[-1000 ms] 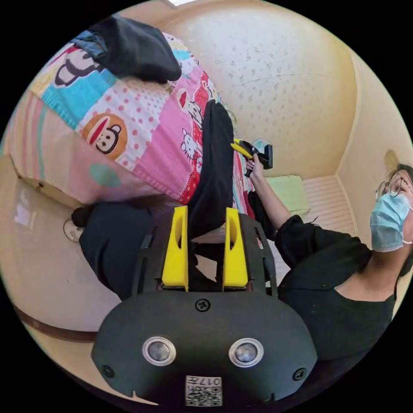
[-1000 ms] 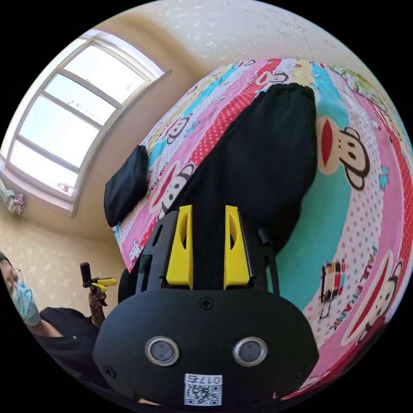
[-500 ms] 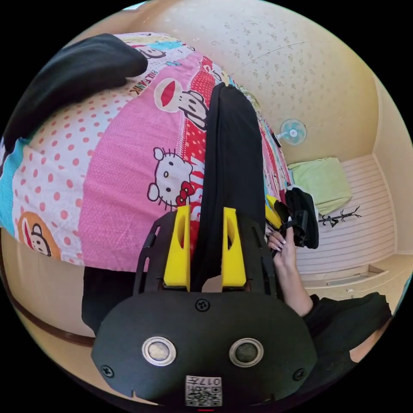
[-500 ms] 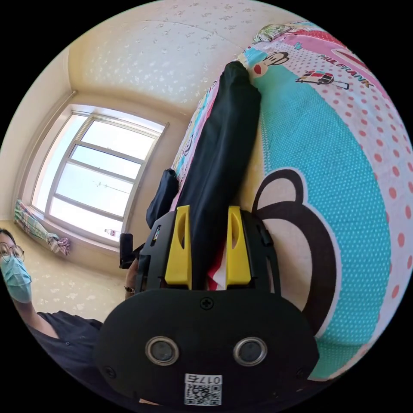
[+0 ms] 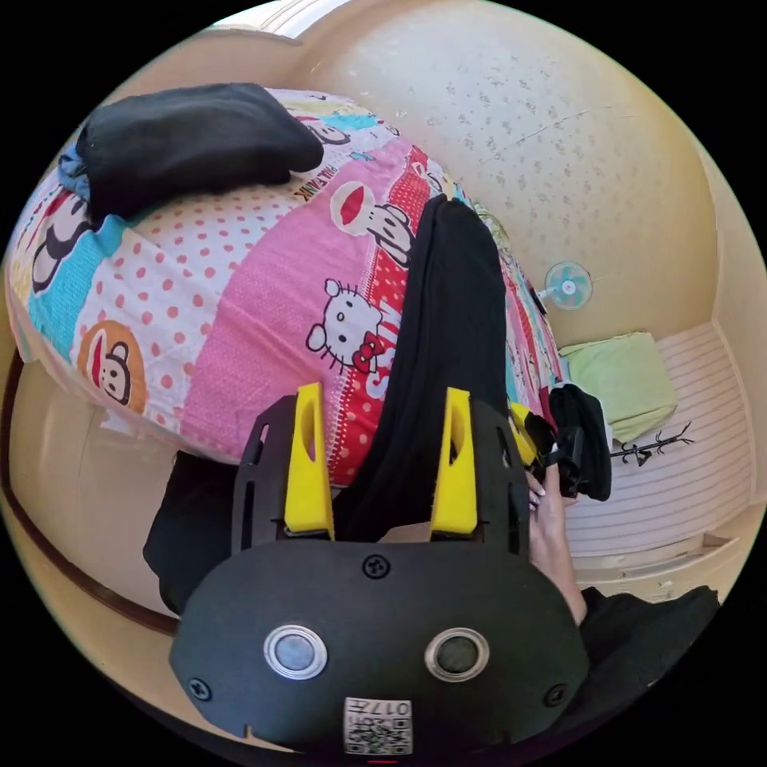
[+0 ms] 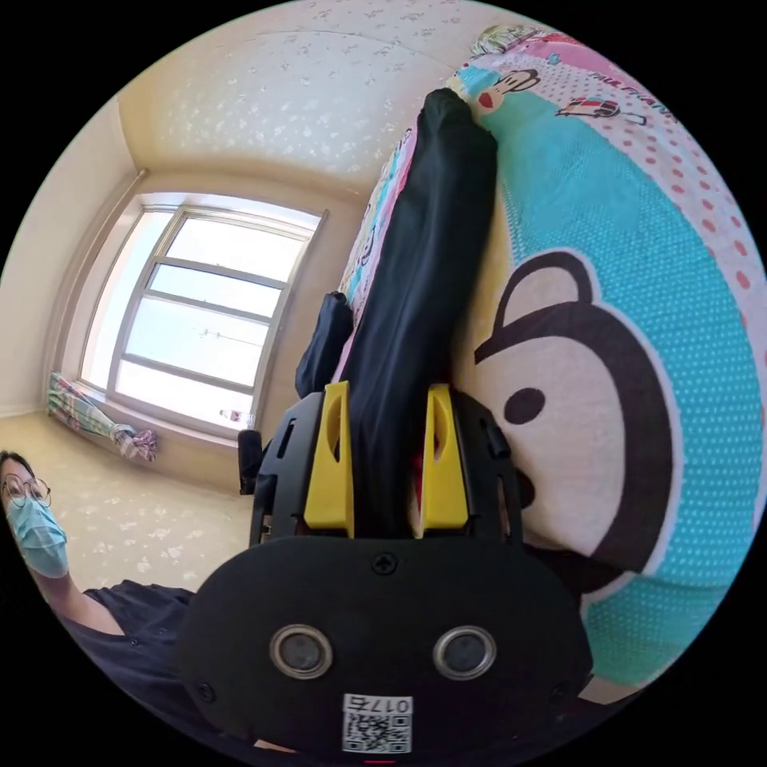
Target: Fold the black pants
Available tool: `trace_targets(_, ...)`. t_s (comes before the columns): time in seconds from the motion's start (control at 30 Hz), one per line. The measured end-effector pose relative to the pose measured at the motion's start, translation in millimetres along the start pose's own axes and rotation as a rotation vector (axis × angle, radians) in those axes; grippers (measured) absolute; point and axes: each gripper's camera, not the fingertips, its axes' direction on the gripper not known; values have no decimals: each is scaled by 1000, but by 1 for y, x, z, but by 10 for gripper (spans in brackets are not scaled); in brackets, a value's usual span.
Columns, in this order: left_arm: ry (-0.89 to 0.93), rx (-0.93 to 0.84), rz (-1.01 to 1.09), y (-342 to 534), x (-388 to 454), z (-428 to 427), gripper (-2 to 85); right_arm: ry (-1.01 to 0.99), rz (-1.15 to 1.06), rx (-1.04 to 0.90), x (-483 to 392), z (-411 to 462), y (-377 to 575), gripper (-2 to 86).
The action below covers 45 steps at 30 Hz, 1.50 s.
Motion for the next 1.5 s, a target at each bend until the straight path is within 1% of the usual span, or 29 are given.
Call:
trace_targets(0.03, -32, -8, -1, 3, 7, 2, 190, -16, 4, -7, 0, 4, -1, 120)
trace_targets(0.1, -5, -50, 2, 11, 15, 9, 152, -68, 52, -106, 9, 19, -8, 77)
trace_targets(0.13, 47, -70, 0, 19, 18, 16, 107, -79, 75, -151, 13, 22, -10, 58)
trace_targets(0.17, 82, -50, -19, 30, 17, 18, 78, -139, 91, -201, 20, 21, -16, 34)
trace_targets(0.2, 105, -46, -25, 35, 16, 18, 71, -176, 88, -240, 24, 15, -19, 22)
trace_targets(0.23, 178, -75, -29, 44, 13, 20, 61, -182, 81, -258, 26, 10, -20, 18)
trace_targets(0.27, 272, -139, -38, 51, 9, 27, 56, -183, 52, -291, 26, -3, -22, 12)
trace_targets(0.3, 322, -173, -37, 56, 9, 30, 54, -167, 22, -323, 24, -21, -21, 9)
trace_targets(0.37, 482, -296, 26, 81, 20, 48, 49, -129, -4, -365, 21, -52, -16, 7)
trace_targets(0.4, 507, -325, 46, 89, 26, 53, 48, -92, -18, -394, 18, -72, -11, 7)
trace_targets(0.47, 548, -438, 119, 121, 46, 73, 49, -19, -21, -440, 14, -95, -2, 11)
trace_targets(0.53, 516, -456, 130, 135, 51, 80, 60, 78, -11, -477, 15, -107, 9, 19)
trace_targets(0.6, 455, -400, 118, 136, 46, 74, 88, 246, 52, -466, 23, -118, 16, 49)
trace_targets(0.67, 369, -321, 142, 121, 44, 59, 118, 317, 105, -399, 23, -128, 13, 83)
trace_targets(0.73, 363, -271, 213, 102, 54, 51, 126, 302, 100, -327, 11, -134, 2, 110)
trace_targets(0.77, 360, -237, 252, 89, 61, 51, 128, 325, 68, -301, -1, -131, -11, 123)
trace_targets(0.83, 354, -193, 296, 72, 71, 56, 132, 427, 17, -318, -22, -115, -39, 136)
trace_targets(0.9, 319, -127, 319, 62, 75, 64, 134, 552, -32, -374, -49, -78, -82, 145)
trace_targets(0.97, 288, -94, 339, 59, 74, 83, 135, 624, -68, -393, -69, -50, -114, 145)
trace_targets(1.03, 301, -118, 347, 63, 71, 101, 134, 606, -135, -380, -94, -28, -144, 128)
trace_targets(1.1, 310, -77, 339, 71, 66, 104, 129, 579, -192, -309, -128, -6, -182, 103)
trace_targets(1.13, 286, -64, 342, 74, 65, 103, 121, 571, -210, -296, -135, 1, -191, 104)
trace_targets(1.23, 196, -102, 386, 73, 72, 101, 100, 547, -255, -296, -152, 48, -237, 117)
trace_targets(1.33, 191, -124, 397, 75, 74, 98, 124, 478, -262, -316, -150, 104, -276, 126)
trace_targets(1.43, 174, -158, 418, 78, 75, 102, 131, 578, -241, -352, -130, 161, -306, 127)
trace_targets(1.5, 185, -163, 420, 78, 74, 103, 129, 689, -162, -432, -97, 200, -318, 130)
